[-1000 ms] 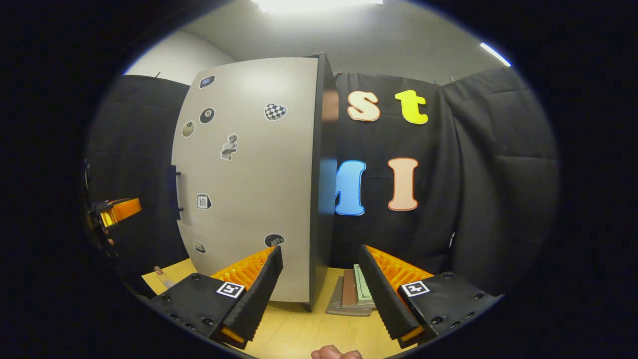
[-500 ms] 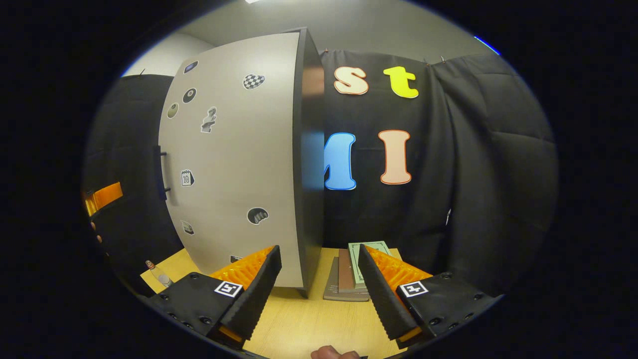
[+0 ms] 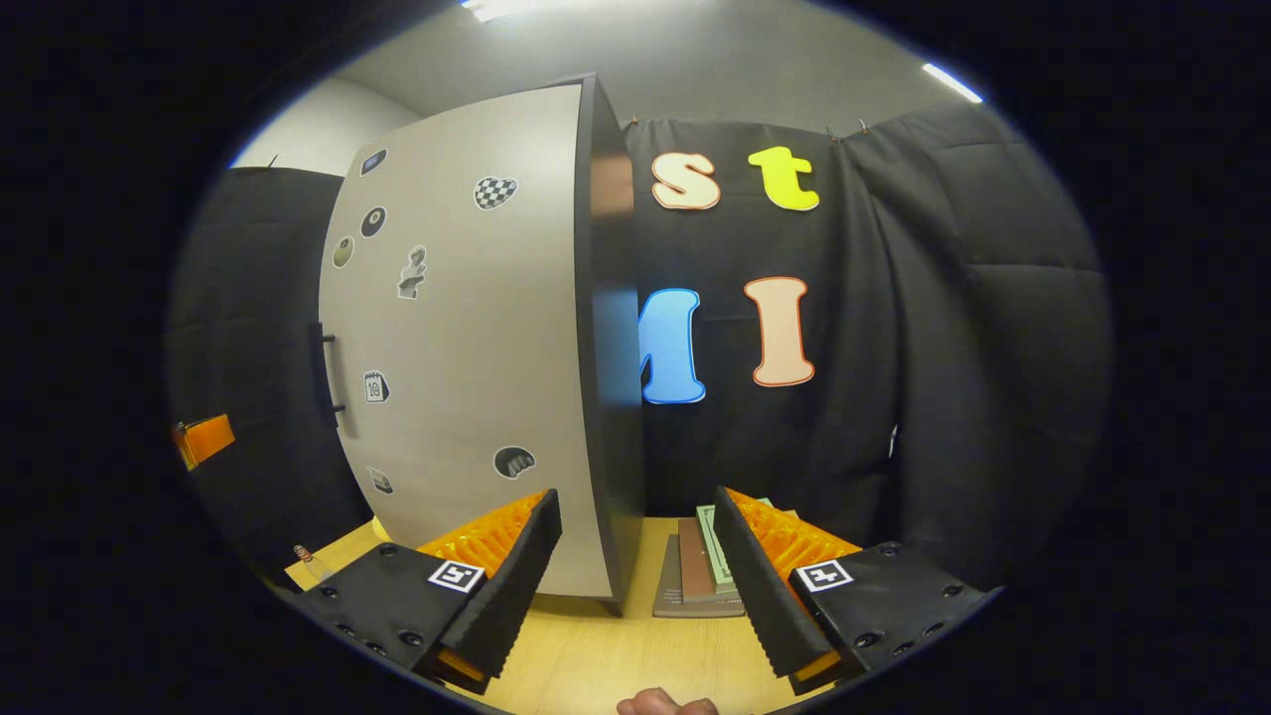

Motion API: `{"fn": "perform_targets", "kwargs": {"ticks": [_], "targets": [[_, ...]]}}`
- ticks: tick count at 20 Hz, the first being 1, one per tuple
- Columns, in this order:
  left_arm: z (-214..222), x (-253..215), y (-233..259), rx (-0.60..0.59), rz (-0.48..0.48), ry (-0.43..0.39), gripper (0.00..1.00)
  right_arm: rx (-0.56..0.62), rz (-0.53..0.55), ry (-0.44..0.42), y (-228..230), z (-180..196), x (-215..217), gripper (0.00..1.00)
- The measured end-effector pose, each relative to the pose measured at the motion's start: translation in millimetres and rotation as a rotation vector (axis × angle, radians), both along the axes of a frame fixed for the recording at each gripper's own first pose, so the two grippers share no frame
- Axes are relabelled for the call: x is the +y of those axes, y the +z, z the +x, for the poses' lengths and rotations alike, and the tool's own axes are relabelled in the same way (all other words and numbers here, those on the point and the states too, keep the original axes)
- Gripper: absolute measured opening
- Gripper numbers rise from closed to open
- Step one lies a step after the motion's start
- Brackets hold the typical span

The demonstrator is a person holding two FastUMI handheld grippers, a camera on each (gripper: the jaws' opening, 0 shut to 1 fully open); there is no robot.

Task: Open the cabinet door with the right hand, grasp the bottle in the cabinet with the left hand and place it on the coaster, then close the cabinet door with the right hand.

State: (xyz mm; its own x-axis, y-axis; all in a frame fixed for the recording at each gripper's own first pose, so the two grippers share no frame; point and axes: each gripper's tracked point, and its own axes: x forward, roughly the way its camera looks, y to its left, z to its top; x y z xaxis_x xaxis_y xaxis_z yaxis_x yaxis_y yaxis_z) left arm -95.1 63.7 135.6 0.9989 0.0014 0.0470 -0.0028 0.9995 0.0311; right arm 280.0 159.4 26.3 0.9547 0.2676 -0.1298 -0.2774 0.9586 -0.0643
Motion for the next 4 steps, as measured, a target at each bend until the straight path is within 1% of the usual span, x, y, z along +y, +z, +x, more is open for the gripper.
{"fn": "perform_targets", "kwargs": {"ticks": [1, 2, 4], "targets": [[-3.8, 8.9, -3.2, 0.004, -0.001, 0.0, 0.84, 0.002, -0.004, -0.012, -3.5, 0.3, 0.2, 0.98], [-7.7, 21.8, -6.9, 0.004, -0.004, 0.007, 0.82, 0.004, -0.002, -0.025, -6.1, 0.9, 1.3, 0.98], [-15.3, 41.3, -14.1, 0.014, -0.029, 0.008, 0.82, 0.005, 0.004, -0.048, -9.5, 0.1, 4.1, 0.98]]}}
